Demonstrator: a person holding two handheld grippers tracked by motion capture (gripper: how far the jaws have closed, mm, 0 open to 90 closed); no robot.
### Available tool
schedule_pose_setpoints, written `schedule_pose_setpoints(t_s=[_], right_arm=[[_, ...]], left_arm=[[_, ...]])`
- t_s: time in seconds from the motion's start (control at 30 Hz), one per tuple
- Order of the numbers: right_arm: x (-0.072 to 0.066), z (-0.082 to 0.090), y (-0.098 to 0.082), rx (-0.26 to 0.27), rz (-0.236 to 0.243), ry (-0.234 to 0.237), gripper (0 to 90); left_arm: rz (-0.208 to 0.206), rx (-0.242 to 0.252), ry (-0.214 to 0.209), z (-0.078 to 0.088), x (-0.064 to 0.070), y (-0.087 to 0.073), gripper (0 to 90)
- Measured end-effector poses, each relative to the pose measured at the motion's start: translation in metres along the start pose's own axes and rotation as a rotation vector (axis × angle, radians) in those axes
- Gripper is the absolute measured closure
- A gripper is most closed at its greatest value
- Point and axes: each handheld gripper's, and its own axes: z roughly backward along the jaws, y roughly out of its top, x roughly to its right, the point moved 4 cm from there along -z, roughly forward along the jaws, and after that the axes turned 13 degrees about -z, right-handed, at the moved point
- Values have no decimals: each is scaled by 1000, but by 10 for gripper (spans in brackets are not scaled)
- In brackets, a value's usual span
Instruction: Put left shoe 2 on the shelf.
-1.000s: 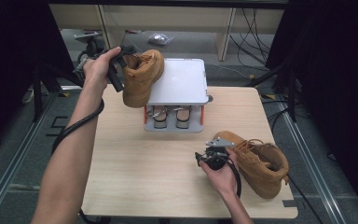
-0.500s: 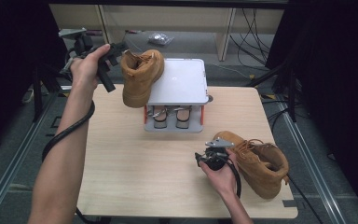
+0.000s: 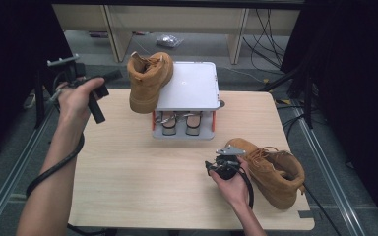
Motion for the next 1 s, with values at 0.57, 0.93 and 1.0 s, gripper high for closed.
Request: schedule_pose_setpoints(t_s=[0.57,0.93,1.0], right_arm=[[-3,-1,-1,0,-6,13,507],[-3,-3,-3,-12,-5,12,506],[-3,-4,-3,-9,6,11,505]], left_arm=[[-75,-161,54,-5,7,-95,897],[-97,-189,96,-17,2,-103,897],[-99,-193,95,-18,1,-102,897]])
